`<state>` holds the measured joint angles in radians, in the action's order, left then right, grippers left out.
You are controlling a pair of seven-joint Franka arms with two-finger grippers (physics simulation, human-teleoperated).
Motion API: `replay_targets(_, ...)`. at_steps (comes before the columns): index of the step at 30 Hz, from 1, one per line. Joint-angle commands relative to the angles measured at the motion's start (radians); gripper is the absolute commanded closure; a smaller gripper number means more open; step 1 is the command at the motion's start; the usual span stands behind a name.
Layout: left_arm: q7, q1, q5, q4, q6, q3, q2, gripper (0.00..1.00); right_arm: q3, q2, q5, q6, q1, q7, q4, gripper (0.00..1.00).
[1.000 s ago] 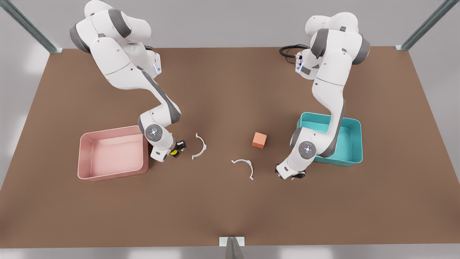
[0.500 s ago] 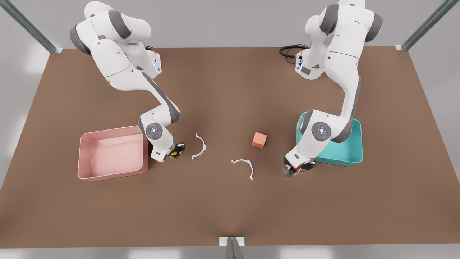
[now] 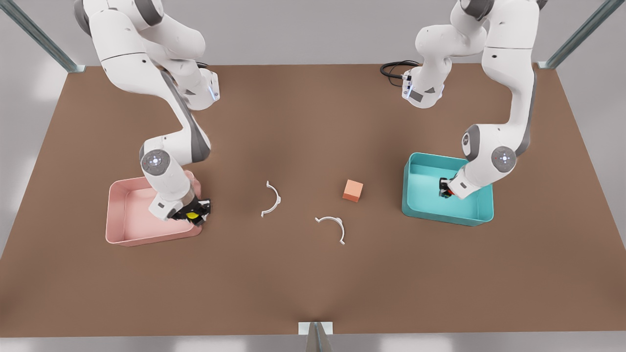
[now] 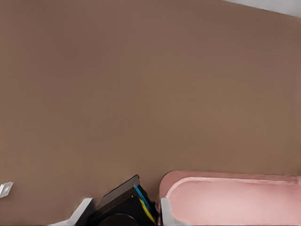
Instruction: Place the red button in the blue storage box with the left arm, and place the yellow button in the pink storage box with the right arm
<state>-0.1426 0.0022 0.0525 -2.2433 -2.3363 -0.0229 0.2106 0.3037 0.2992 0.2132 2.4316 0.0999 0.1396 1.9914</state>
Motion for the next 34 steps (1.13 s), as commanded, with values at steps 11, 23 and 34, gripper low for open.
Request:
replay_targets(11,0.140,-0.076,0.081,0.522,0.268,-0.005,0.088,0.00,0.002,0.014,0.002,-0.022,0.235,-0.296,0.145,0.42)
replay_targets(23,0.235,-0.070,-0.039,0.864,0.830,0.041,-0.054,0.00,0.097,0.025,-0.012,-0.432,0.241,-0.186,-0.334,0.00)
replay_targets(34,0.229,-0.070,-0.040,0.864,0.830,0.043,-0.054,0.00,-0.299,-0.121,-0.143,-0.872,-0.166,-0.020,-0.586,0.00)
